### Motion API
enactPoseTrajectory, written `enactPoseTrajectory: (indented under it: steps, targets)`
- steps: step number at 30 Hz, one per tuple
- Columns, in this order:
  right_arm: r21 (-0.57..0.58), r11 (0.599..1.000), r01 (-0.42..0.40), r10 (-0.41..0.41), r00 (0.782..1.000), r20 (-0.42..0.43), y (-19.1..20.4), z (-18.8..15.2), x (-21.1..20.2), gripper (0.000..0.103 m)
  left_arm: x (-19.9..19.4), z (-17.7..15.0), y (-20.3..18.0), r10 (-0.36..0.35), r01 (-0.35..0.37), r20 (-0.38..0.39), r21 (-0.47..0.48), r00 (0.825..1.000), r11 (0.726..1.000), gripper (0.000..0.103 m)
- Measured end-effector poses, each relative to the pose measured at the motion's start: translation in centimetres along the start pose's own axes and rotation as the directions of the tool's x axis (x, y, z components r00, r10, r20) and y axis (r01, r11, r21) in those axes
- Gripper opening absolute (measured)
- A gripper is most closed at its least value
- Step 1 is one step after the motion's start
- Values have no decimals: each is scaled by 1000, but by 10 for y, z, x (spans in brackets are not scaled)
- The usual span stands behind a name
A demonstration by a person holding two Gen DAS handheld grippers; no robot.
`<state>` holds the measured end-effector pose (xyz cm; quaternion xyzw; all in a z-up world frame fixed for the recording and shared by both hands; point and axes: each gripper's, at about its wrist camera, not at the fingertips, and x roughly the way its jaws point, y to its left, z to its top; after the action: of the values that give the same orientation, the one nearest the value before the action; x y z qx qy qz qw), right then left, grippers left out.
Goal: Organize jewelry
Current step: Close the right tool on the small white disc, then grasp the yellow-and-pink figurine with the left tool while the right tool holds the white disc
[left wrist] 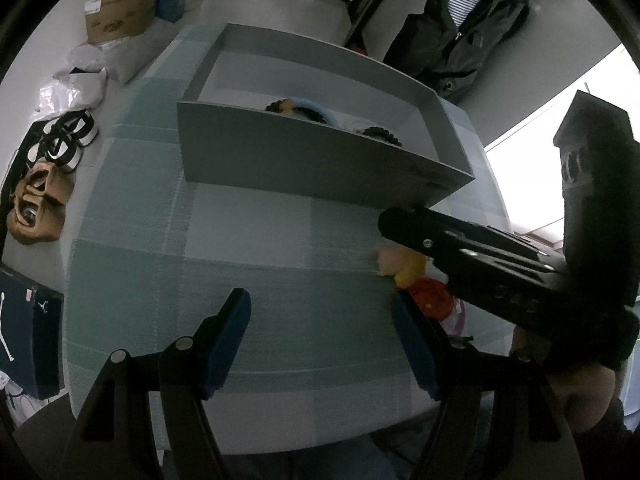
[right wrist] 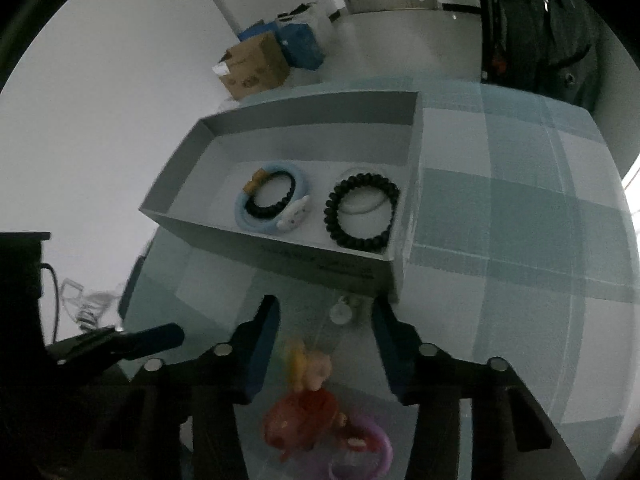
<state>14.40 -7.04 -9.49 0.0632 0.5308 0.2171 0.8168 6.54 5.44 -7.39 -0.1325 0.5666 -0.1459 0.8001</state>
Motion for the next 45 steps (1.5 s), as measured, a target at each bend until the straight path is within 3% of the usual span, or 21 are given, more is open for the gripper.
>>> enactPoseTrajectory:
  steps: [3, 5, 14, 23, 32, 37, 45]
  targets:
    - [-41, 998, 54, -54, 999, -1, 10, 1, 5, 39, -1, 1, 2, -10, 10, -4, -6, 1000, 1000, 69]
    - [-85, 991, 101, -101, 995, -3, 16, 1, 7, 29, 0, 2, 4, -14, 14, -5, -11, 1000, 1000, 69]
    - [-182, 964, 192, -198, 980, -12, 23, -2, 9, 13, 3, 3, 8, -18, 17, -18, -29, 1000, 999, 68]
    - [-85, 992, 96, -99, 995, -31, 5, -1, 0, 12, 4, 7, 12, -50, 50, -11, -44, 999, 998, 69]
    - [10, 1000, -1, 1, 1000, 12, -26, -4, -29, 12, 11, 9, -10, -109, 110, -22, 32, 994, 993, 68]
    - [49, 999, -16, 12, 998, 65, -44, -3, -44, 12, 16, 16, -21, -150, 151, -29, 61, 988, 987, 68]
    - [64, 997, -32, 26, 995, 99, -52, -4, -58, 12, 36, 25, -34, -143, 147, -79, 40, 987, 988, 66]
